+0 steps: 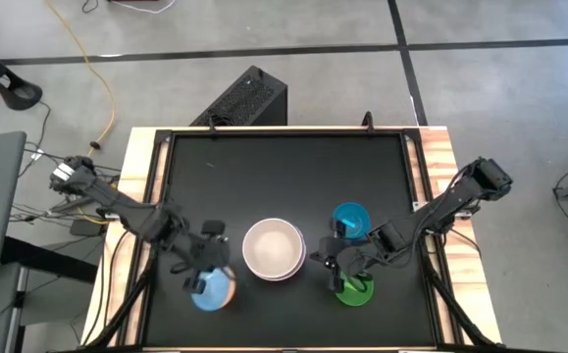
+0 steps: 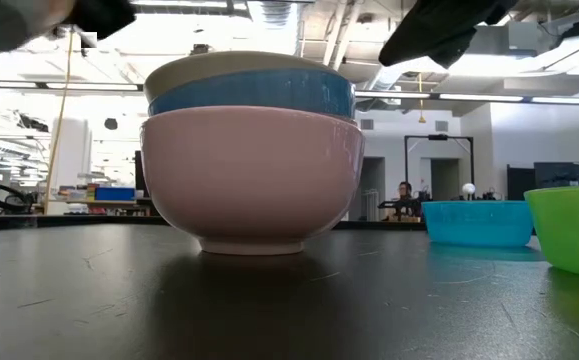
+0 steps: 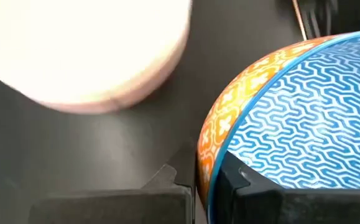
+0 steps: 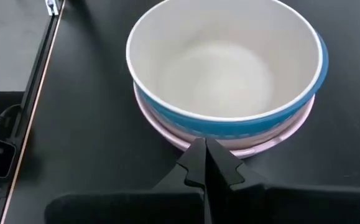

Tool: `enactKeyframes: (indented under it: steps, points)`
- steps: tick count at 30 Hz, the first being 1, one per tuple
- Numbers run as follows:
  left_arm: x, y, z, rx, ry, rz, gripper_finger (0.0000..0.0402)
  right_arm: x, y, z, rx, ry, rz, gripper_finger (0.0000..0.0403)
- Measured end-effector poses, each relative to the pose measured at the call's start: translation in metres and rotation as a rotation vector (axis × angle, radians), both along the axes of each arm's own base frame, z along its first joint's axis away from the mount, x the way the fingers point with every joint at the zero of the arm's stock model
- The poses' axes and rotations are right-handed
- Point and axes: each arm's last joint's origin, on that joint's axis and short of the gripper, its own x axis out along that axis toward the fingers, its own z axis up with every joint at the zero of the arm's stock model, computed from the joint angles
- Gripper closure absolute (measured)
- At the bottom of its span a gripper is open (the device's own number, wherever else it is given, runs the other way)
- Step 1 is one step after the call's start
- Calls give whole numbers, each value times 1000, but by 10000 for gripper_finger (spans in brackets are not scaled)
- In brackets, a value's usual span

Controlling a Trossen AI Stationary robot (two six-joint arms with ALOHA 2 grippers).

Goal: Nest bowls inside each other
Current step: Stack the blue patterned bowl on top of the white bowl

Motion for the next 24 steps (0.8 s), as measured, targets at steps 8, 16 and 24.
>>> enactKeyframes:
  steps: [8, 16, 24]
  points:
    - [56, 48, 37, 156, -144, -12, 399, 0, 1, 0, -3, 0, 6, 386]
    - [118, 97, 24, 95, -80, -78, 400, -3, 5, 0, -5, 2, 25, 386]
    - [162, 120, -3, 23, 35, -106, 397, -4, 5, -1, -15, 15, 31, 386]
